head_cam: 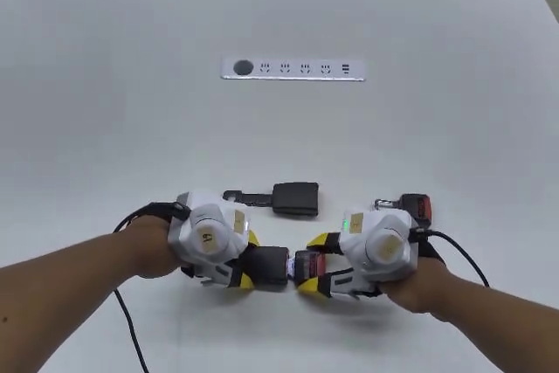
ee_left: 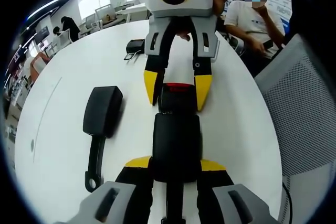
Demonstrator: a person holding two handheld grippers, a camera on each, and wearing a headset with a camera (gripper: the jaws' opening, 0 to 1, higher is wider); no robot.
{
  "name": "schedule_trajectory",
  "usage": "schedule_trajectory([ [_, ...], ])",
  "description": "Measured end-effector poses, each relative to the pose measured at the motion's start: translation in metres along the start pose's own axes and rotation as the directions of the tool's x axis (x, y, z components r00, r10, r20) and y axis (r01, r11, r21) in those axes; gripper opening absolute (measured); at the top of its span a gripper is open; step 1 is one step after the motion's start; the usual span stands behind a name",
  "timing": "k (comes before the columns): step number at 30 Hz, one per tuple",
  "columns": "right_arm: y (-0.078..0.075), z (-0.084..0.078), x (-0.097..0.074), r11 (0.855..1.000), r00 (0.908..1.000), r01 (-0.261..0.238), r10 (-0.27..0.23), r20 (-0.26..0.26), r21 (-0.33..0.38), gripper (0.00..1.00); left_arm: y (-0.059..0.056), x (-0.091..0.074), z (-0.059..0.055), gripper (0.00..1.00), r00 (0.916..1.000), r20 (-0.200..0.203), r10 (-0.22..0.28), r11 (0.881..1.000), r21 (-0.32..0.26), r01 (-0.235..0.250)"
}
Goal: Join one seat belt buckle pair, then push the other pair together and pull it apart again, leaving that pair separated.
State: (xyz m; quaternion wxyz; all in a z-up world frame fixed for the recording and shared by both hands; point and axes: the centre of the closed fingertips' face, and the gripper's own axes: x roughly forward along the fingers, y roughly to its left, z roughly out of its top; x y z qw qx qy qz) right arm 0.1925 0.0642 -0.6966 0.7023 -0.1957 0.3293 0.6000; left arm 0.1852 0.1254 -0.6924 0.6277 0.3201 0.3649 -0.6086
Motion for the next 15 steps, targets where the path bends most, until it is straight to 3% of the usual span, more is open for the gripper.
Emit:
schedule_trajectory([
  [15, 0.0036, 0.0037, -0.0027, 1.000, 0.9999, 0.005, -0.005, 0.014, -0.006, 0.33, 0.0038, 0.0003, -0.0004, 0.32, 0.9995, 0.031, 0.000, 1.000, 0.005, 0.000],
])
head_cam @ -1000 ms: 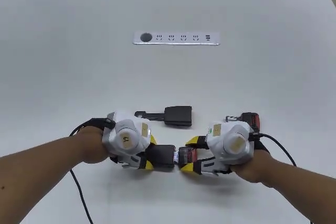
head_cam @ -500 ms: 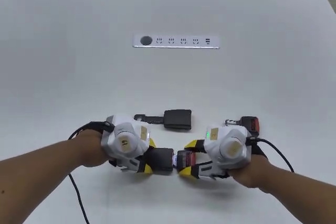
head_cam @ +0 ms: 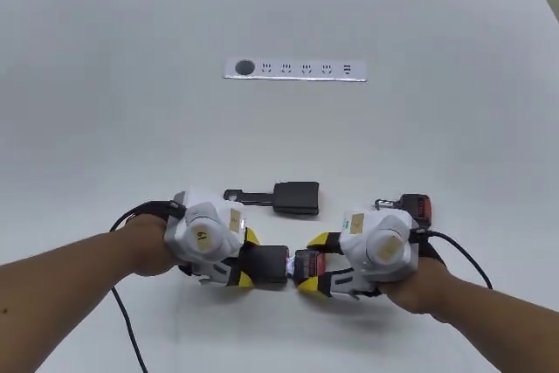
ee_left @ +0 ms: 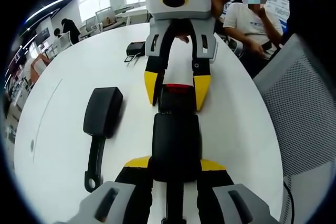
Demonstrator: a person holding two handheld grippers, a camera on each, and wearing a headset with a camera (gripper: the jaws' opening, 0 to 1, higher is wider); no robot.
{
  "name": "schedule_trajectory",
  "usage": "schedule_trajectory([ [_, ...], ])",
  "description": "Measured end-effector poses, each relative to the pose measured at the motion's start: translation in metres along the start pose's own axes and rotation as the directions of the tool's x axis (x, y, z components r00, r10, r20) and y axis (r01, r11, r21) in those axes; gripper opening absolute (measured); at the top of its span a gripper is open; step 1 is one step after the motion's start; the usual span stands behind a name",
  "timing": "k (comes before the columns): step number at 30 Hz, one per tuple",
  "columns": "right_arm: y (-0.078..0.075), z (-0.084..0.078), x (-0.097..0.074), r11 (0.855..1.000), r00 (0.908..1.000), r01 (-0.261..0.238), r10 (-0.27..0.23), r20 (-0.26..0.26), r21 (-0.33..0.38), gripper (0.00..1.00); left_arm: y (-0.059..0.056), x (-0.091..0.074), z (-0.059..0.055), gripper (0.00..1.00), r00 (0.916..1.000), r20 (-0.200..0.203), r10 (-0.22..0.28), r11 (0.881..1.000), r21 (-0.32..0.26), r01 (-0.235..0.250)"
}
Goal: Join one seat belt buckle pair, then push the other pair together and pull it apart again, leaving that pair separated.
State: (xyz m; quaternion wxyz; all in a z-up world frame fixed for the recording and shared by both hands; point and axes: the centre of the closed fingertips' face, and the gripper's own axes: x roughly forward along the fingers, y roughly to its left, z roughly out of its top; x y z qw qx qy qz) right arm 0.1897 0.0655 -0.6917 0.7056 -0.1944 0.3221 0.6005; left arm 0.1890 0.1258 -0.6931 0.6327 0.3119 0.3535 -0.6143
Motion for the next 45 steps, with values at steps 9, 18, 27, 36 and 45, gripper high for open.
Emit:
schedule_trajectory([
  [9, 0.002, 0.002, -0.003, 1.000, 0.9989, 0.007, -0.007, 0.047, -0.008, 0.33, 0.001, -0.001, 0.000, 0.32, 0.9996, 0.027, -0.008, 1.000, 0.006, 0.008],
  [18, 0.004, 0.003, -0.005, 1.000, 0.9937, 0.012, -0.010, 0.112, -0.015, 0.32, 0.000, -0.002, 0.001, 0.32, 0.9987, 0.049, -0.012, 1.000, 0.019, 0.012],
  [27, 0.007, 0.007, -0.010, 1.000, 0.9892, 0.019, -0.017, 0.146, -0.013, 0.32, 0.002, -0.001, -0.002, 0.32, 0.9968, 0.076, -0.025, 1.000, 0.018, 0.023],
  [36, 0.006, 0.008, -0.011, 1.000, 0.9869, 0.022, -0.020, 0.160, -0.008, 0.32, 0.000, -0.001, 0.001, 0.32, 0.9960, 0.085, -0.030, 0.999, 0.023, 0.028],
  [45, 0.004, 0.006, -0.011, 1.000, 0.9852, 0.030, -0.029, 0.169, -0.001, 0.32, 0.001, 0.000, -0.001, 0.32, 0.9955, 0.089, -0.034, 0.999, 0.024, 0.032],
])
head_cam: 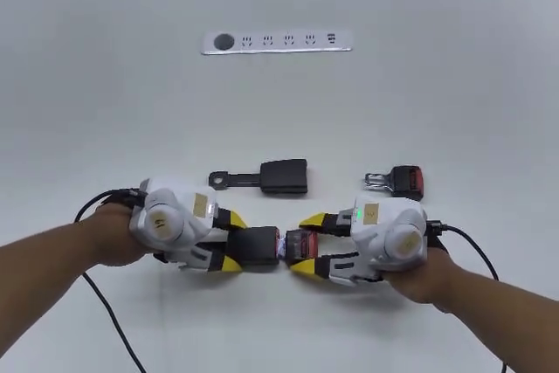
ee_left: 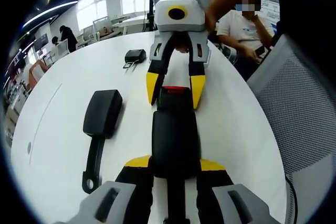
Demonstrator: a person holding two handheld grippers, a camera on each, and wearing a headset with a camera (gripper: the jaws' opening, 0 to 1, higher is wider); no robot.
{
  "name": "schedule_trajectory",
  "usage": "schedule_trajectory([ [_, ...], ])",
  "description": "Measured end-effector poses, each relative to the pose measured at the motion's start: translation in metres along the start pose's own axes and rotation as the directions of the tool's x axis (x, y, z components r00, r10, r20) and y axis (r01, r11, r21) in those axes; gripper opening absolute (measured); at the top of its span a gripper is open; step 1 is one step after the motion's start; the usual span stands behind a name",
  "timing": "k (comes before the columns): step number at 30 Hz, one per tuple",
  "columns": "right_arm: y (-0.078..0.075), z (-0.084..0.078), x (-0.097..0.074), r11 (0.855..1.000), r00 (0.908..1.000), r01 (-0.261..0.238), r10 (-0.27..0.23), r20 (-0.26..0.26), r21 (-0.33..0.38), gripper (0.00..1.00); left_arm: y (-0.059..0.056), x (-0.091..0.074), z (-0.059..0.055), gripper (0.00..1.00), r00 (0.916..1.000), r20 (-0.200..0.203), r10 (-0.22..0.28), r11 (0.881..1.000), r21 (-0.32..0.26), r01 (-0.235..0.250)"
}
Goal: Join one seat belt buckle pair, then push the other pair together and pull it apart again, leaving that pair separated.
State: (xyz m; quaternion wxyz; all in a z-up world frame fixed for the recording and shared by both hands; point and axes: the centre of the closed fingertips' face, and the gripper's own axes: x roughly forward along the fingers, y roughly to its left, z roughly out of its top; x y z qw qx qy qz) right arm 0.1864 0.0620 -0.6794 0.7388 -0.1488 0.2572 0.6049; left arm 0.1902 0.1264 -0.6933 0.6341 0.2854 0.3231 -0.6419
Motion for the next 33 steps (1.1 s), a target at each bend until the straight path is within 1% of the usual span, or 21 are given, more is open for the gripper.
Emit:
schedule_trajectory([
  [6, -0.0002, -0.0002, 0.0001, 1.000, 0.9999, 0.011, -0.011, 0.009, 0.011, 0.33, -0.0017, 0.0000, 0.0025, 0.32, 1.0000, 0.008, 0.002, 1.000, -0.007, -0.002],
  [13, -0.0004, -0.0001, 0.0010, 1.000, 0.9999, 0.012, -0.012, -0.008, 0.007, 0.33, -0.0018, -0.0003, 0.0024, 0.32, 1.0000, 0.000, 0.001, 1.000, -0.001, -0.001],
  [17, -0.0005, 0.0004, 0.0021, 1.000, 0.9994, 0.003, -0.003, -0.035, 0.003, 0.34, -0.0006, 0.0007, -0.0009, 0.32, 0.9998, -0.019, -0.001, 1.000, 0.011, 0.001],
  [20, 0.0001, 0.0003, 0.0026, 1.000, 0.9982, -0.001, 0.001, -0.059, -0.013, 0.34, -0.0011, 0.0007, -0.0004, 0.32, 0.9995, -0.031, -0.002, 1.000, 0.015, 0.003],
  [22, -0.0003, -0.0001, 0.0026, 1.000, 0.9978, -0.004, 0.004, -0.066, -0.004, 0.34, -0.0007, -0.0001, -0.0013, 0.33, 0.9989, -0.047, -0.004, 1.000, 0.027, 0.006],
  [25, 0.0004, 0.0005, 0.0027, 1.000, 0.9970, -0.006, 0.005, -0.078, -0.011, 0.35, -0.0013, -0.0002, -0.0004, 0.33, 0.9983, -0.058, -0.004, 1.000, 0.027, 0.005],
  [26, 0.0003, -0.0002, 0.0028, 1.000, 0.9966, -0.007, 0.006, -0.083, -0.012, 0.35, -0.0021, -0.0003, 0.0003, 0.33, 0.9981, -0.062, -0.002, 1.000, 0.027, 0.004],
  [27, 0.0000, -0.0036, 0.0032, 1.000, 0.9950, -0.008, 0.007, -0.099, -0.014, 0.35, -0.0023, -0.0003, 0.0006, 0.33, 0.9979, -0.065, -0.002, 1.000, 0.026, 0.004],
  [28, 0.0003, -0.0049, 0.0042, 0.999, 0.9942, -0.014, 0.009, -0.107, -0.048, 0.35, -0.0021, -0.0006, 0.0004, 0.33, 0.9974, -0.072, -0.001, 1.000, 0.029, 0.003],
  [29, 0.0009, -0.0042, 0.0045, 0.999, 0.9946, -0.008, 0.004, -0.104, -0.037, 0.35, -0.0021, -0.0007, 0.0003, 0.33, 0.9969, -0.079, 0.000, 1.000, 0.031, 0.003],
  [31, -0.0005, -0.0046, 0.0054, 0.999, 0.9940, -0.007, 0.003, -0.109, -0.034, 0.35, -0.0034, 0.0004, 0.0024, 0.33, 0.9961, -0.088, -0.001, 0.999, 0.032, 0.004],
  [33, -0.0007, -0.0064, 0.0059, 0.999, 0.9927, -0.006, 0.001, -0.120, -0.038, 0.36, -0.0035, 0.0010, 0.0015, 0.34, 0.9949, -0.101, -0.001, 0.999, 0.044, 0.006],
])
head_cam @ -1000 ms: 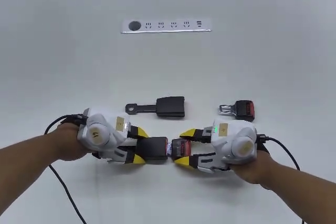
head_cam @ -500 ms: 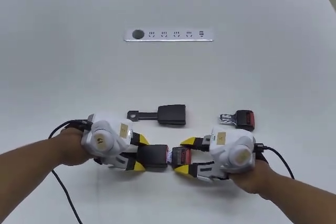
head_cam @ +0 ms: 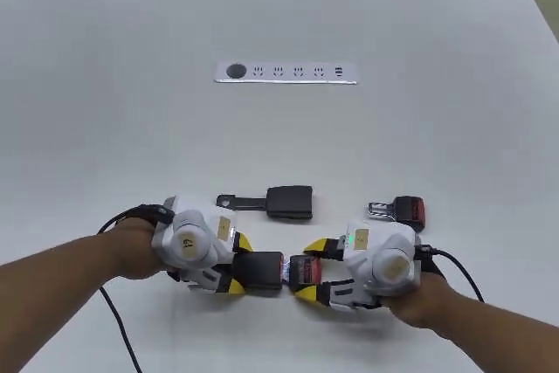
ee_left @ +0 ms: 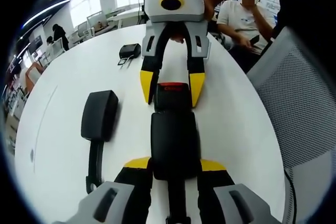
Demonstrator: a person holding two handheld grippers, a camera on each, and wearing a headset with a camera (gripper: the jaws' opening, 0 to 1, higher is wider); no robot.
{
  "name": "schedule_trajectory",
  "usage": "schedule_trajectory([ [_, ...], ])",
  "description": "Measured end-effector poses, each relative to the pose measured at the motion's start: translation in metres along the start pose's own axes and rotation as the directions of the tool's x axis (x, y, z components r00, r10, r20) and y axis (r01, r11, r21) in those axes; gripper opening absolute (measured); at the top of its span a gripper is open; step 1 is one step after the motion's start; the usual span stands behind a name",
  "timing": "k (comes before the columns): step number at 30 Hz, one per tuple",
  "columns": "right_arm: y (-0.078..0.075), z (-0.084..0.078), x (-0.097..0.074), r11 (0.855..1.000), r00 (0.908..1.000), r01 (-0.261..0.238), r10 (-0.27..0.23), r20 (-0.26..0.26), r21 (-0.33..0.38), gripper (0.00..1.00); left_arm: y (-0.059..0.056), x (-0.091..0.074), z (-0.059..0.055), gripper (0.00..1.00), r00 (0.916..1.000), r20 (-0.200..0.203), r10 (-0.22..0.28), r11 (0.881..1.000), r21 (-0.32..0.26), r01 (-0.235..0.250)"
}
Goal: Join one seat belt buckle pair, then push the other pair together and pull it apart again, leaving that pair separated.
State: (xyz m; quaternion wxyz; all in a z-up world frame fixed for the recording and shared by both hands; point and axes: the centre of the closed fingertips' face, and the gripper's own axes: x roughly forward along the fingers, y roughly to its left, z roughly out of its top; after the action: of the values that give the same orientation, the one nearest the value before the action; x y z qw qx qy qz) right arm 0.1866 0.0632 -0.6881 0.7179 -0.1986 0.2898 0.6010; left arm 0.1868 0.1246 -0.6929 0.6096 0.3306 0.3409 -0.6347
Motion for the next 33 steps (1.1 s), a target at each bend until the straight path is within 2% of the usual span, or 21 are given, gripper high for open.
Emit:
schedule_trajectory([
  [2, 0.001, -0.001, 0.001, 1.000, 0.9999, -0.005, 0.005, -0.010, -0.003, 0.40, -0.004, 0.000, 0.001, 0.39, 0.9998, -0.013, -0.013, 1.000, 0.006, 0.013],
  [4, 0.001, -0.004, 0.000, 1.000, 0.9998, 0.001, 0.000, -0.022, 0.010, 0.50, -0.008, 0.001, 0.002, 0.53, 0.9997, -0.009, -0.023, 1.000, -0.001, 0.023],
  [6, 0.000, -0.004, -0.003, 0.999, 0.9997, 0.016, -0.015, -0.017, 0.047, 0.56, -0.008, 0.001, 0.001, 0.62, 0.9998, -0.014, -0.012, 1.000, -0.027, 0.011],
  [10, -0.006, -0.002, -0.010, 0.997, 0.9993, 0.034, -0.035, 0.016, 0.072, 0.62, -0.007, -0.007, 0.005, 0.65, 1.0000, 0.008, 0.004, 0.998, -0.070, -0.004],
  [12, -0.008, 0.000, -0.014, 0.996, 0.9984, 0.048, -0.050, 0.027, 0.072, 0.63, -0.004, -0.013, 0.013, 0.69, 0.9991, 0.035, 0.026, 0.994, -0.109, -0.022],
  [16, -0.012, 0.011, -0.027, 0.993, 0.9941, 0.082, -0.087, 0.064, 0.082, 0.67, 0.000, -0.021, 0.022, 0.75, 0.9966, 0.063, 0.054, 0.989, -0.140, -0.045],
  [19, -0.014, 0.013, -0.035, 0.991, 0.9919, 0.099, -0.105, 0.071, 0.087, 0.68, 0.000, -0.027, 0.032, 0.79, 0.9952, 0.072, 0.066, 0.988, -0.143, -0.056],
  [22, -0.016, 0.018, -0.046, 0.989, 0.9883, 0.115, -0.124, 0.090, 0.098, 0.69, 0.005, -0.029, 0.035, 0.81, 0.9933, 0.069, 0.093, 0.986, -0.142, -0.082],
  [26, -0.019, 0.023, -0.060, 0.985, 0.9841, 0.134, -0.145, 0.103, 0.107, 0.73, 0.008, -0.038, 0.048, 0.86, 0.9905, 0.080, 0.112, 0.985, -0.142, -0.100],
  [29, -0.023, 0.026, -0.071, 0.982, 0.9799, 0.154, -0.166, 0.111, 0.108, 0.74, 0.013, -0.041, 0.053, 0.86, 0.9881, 0.087, 0.127, 0.984, -0.135, -0.114],
  [33, -0.035, 0.022, -0.079, 0.978, 0.9750, 0.177, -0.190, 0.115, 0.113, 0.75, 0.024, -0.048, 0.061, 0.88, 0.9828, 0.087, 0.163, 0.979, -0.136, -0.150],
])
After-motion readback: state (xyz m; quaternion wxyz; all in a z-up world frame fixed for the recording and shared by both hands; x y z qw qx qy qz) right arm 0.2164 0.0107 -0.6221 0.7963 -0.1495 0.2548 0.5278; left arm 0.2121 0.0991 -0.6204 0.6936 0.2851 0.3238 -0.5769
